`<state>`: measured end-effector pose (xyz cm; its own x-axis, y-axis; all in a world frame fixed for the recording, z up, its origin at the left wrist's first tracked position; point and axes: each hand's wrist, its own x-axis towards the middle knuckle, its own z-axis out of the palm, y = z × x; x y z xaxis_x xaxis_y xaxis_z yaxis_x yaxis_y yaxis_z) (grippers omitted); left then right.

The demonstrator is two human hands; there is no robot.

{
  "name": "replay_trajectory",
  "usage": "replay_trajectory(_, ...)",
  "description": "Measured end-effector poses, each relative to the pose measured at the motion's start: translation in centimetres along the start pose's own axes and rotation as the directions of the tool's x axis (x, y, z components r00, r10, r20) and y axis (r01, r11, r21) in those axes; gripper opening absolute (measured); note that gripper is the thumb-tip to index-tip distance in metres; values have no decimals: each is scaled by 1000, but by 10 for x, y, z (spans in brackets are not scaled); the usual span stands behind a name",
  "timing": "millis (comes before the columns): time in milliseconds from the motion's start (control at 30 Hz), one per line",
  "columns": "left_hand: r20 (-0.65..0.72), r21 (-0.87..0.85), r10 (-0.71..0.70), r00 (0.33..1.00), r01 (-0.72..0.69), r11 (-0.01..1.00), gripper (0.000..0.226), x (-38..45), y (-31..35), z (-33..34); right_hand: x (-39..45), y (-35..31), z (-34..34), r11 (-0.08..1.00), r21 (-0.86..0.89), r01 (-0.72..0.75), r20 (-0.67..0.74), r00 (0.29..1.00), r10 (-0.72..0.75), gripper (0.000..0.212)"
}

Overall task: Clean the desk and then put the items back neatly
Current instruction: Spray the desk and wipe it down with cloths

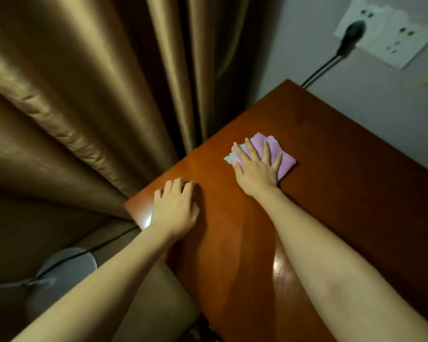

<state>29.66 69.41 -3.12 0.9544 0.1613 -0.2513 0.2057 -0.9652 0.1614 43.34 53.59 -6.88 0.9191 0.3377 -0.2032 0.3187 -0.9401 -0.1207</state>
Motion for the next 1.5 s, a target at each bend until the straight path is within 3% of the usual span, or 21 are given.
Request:
replay_trajectory(267,-9,-9,-15,1000,15,1000,57,-1,-39,8,43,-70,5,987,-32,159,-27,987,-160,51)
replay_trajectory(600,-4,-10,-4,1000,4,1000,52,-15,-2,6,-25,-55,16,980,-13,200,-32,979,-200,53)
replay_trajectory(933,60,70,77,995,-81,994,52,-61,98,27,-156,76,27,998,-23,56,-8,998,-56,54)
replay_trajectory(1200,80,79,280,957,-286,955,50,-116,255,59,-308,228,45,981,-35,-190,-25,982,189,57)
replay_trajectory(1500,173,122,475,863,-498,859,53,-226,444,125,-496,400,59,911,103,-400,-40,913,406,70)
